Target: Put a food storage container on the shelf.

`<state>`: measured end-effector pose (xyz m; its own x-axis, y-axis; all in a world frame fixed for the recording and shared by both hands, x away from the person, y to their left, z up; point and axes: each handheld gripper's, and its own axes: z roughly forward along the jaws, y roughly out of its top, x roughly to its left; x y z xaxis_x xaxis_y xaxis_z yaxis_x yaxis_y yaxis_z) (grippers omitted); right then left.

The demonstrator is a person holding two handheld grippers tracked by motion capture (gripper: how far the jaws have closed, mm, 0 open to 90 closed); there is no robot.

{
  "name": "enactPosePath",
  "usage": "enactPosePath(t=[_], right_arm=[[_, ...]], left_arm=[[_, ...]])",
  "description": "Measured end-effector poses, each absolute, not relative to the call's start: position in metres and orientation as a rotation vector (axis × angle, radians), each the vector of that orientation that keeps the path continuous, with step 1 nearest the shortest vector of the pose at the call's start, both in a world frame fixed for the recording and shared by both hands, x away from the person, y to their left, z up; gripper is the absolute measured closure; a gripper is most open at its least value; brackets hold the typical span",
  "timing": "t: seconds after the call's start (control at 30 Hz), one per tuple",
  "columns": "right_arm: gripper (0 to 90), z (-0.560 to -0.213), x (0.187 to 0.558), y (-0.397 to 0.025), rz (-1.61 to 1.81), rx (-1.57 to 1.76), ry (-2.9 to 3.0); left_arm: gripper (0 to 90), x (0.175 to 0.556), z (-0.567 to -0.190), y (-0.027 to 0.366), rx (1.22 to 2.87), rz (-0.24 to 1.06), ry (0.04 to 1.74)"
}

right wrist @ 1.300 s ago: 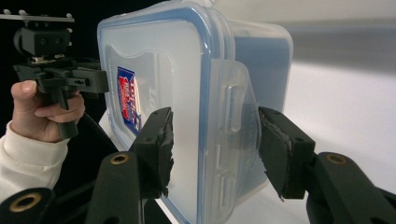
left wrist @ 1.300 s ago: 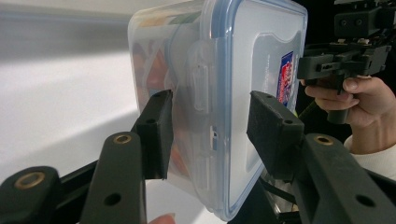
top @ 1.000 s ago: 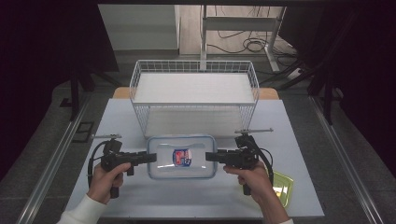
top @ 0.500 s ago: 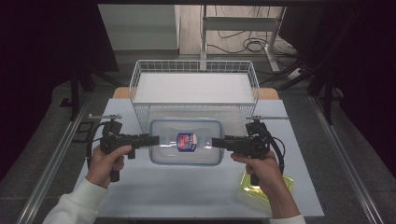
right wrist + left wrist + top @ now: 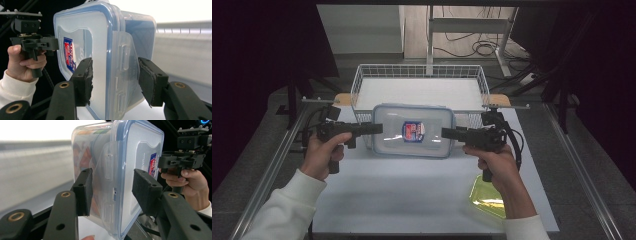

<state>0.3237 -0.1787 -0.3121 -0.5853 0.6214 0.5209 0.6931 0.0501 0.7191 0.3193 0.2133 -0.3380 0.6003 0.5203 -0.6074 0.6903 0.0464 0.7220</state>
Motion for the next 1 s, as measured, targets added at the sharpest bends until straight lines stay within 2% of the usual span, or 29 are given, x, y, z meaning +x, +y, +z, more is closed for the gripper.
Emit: enactPosePath(t=[0.43,1.0], right_arm=[[47.4,-0.291,0.352,-0.176,-1.629,-1.386,-2.207],[46.4,-0.292,0.383,-0.181,-1.605,-1.423,-2.207]], left_arm=[[51.7,0.345,-0.314,0.216,1.597,-0.145,1.031],[51.8,0.379,-0.316,0.208,1.591,-0.156,1.042]])
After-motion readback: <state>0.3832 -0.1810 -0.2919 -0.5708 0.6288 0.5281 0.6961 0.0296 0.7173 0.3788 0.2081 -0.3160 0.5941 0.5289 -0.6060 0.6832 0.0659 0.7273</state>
